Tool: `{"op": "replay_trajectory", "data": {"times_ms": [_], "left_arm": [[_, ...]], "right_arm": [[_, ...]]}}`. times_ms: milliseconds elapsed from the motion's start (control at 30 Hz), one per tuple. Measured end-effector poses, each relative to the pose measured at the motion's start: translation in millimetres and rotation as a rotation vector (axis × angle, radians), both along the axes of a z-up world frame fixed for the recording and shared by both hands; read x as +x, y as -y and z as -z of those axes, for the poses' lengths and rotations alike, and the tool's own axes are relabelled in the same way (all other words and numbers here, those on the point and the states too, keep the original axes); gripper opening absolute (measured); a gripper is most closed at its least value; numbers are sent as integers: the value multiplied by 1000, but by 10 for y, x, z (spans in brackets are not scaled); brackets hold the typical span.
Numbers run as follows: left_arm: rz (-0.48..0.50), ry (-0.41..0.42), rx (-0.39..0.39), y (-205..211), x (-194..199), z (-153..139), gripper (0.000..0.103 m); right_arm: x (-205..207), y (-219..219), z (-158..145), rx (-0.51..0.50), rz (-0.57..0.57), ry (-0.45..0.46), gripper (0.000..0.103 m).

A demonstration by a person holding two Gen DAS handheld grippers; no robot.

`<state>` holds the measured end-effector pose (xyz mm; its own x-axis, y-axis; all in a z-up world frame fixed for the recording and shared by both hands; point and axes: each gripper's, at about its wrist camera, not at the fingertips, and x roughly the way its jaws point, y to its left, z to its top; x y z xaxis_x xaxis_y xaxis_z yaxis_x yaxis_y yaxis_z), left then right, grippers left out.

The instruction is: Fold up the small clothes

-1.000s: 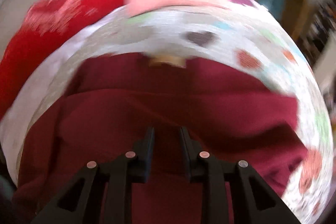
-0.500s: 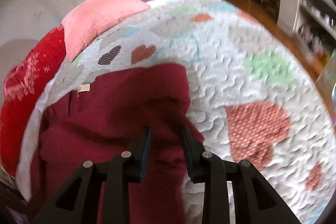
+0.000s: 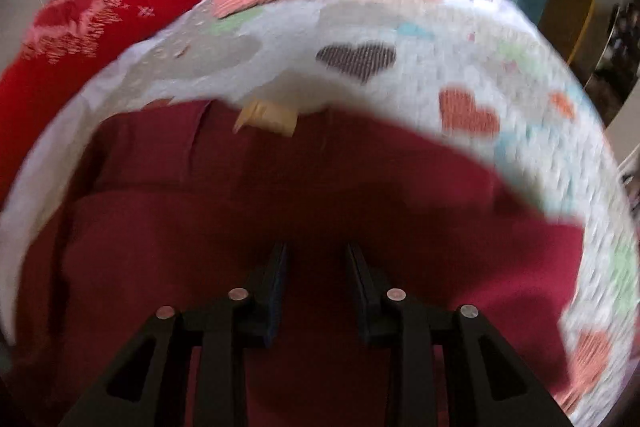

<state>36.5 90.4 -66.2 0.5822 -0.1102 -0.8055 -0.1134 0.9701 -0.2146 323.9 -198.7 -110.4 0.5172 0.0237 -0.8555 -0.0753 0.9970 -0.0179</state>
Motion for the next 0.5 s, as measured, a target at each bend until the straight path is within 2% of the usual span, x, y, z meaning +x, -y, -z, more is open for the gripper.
{"op": "replay_trajectory", "data": {"times_ms": [67,167,233,367,433,500], "left_arm": [[-19,-6,-10,-67,0,3,102],[-39,1,-22,-166,-26,-36,102],[-66,18,-14,-251,-38,-84,102],[-135,47,-10,-456,-68,-171,102],[-175,61,2,-559,-115,-226,102],[-206,78,3,-648,-178,-291,102]], "right_arm": [[136,3,2,-59,52,7,55],[96,49,-140,-100,128,74,56],[-162,101,-323,-55,138,156,56],[-784,100,-525,28,48,191,56],[-1037,40,-560,78,-4,176,57],[-1413,-101,-515,180,-104,130,58]]}}
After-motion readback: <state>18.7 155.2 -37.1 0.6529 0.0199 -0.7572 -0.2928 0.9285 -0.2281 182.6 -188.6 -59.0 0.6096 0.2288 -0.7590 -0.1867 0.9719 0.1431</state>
